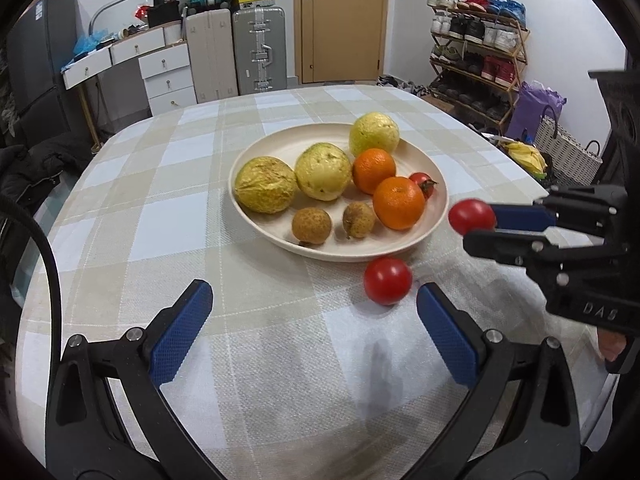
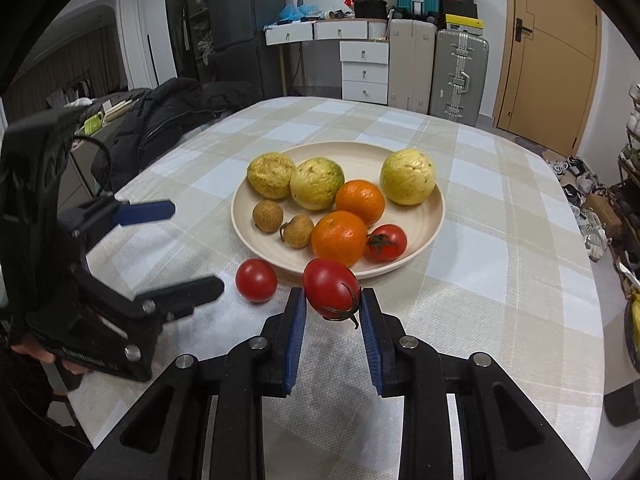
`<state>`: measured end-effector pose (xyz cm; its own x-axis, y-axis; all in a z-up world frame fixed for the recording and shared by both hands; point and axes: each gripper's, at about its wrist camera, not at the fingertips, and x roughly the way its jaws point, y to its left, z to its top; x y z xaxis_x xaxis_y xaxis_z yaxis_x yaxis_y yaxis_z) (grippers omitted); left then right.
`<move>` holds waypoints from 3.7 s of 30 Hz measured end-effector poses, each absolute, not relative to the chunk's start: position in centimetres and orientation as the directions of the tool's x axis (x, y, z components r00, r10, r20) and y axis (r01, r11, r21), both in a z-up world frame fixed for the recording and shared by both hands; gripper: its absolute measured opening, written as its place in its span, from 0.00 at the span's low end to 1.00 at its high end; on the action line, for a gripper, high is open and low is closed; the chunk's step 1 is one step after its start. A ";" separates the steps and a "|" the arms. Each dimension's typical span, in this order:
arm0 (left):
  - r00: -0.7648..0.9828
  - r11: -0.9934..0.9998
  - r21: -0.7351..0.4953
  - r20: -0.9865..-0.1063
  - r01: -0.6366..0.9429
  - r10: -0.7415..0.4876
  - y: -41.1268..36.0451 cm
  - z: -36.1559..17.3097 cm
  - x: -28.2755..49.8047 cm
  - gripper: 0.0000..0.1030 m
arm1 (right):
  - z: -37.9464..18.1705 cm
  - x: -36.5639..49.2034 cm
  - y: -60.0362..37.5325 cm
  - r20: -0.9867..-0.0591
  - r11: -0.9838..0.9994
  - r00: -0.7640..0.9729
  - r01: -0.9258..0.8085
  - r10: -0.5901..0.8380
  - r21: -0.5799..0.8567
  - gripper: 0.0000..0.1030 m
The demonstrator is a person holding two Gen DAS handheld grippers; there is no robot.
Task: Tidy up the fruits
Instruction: 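Close the left gripper on the last red tomato while the right gripper lifts its tomato, then carry both red tomatoes over the cream plate with both grippers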
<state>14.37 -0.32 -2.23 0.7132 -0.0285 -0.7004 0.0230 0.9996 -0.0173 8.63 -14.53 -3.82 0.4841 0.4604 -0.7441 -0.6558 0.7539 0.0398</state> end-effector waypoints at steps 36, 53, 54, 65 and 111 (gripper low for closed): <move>0.635 0.981 -0.108 -0.750 0.163 -0.188 -2.8 -3.1 15.3 0.26 | -3.3 8.8 -15.2 -0.728 0.769 0.499 -0.636 0.470 0.060 0.27; 0.738 0.990 -0.088 -0.660 0.110 -0.141 -0.6 0.6 13.2 0.26 | -2.9 9.5 -15.9 -0.693 0.788 0.531 -0.610 0.487 0.086 0.27; 0.742 0.991 -0.085 -0.657 0.108 -0.137 -0.5 0.7 13.2 0.26 | -2.8 9.5 -16.0 -0.689 0.788 0.534 -0.609 0.490 0.089 0.27; 0.760 0.995 -0.081 -0.642 0.061 -0.099 1.2 1.0 14.3 0.26 | -2.5 10.1 -16.5 -0.656 0.807 0.565 -0.579 0.500 0.117 0.27; 0.732 0.999 -0.047 -0.681 -0.014 -0.022 3.3 -2.0 21.7 0.26 | -4.5 16.9 -15.5 -0.691 0.860 0.566 -0.485 0.449 0.162 0.27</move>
<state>21.66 3.29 -1.99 0.7318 -0.0224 -0.6812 -0.0136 0.9988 -0.0475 16.90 -15.51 -4.50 0.5660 0.4492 -0.6912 -0.4847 0.8596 0.1618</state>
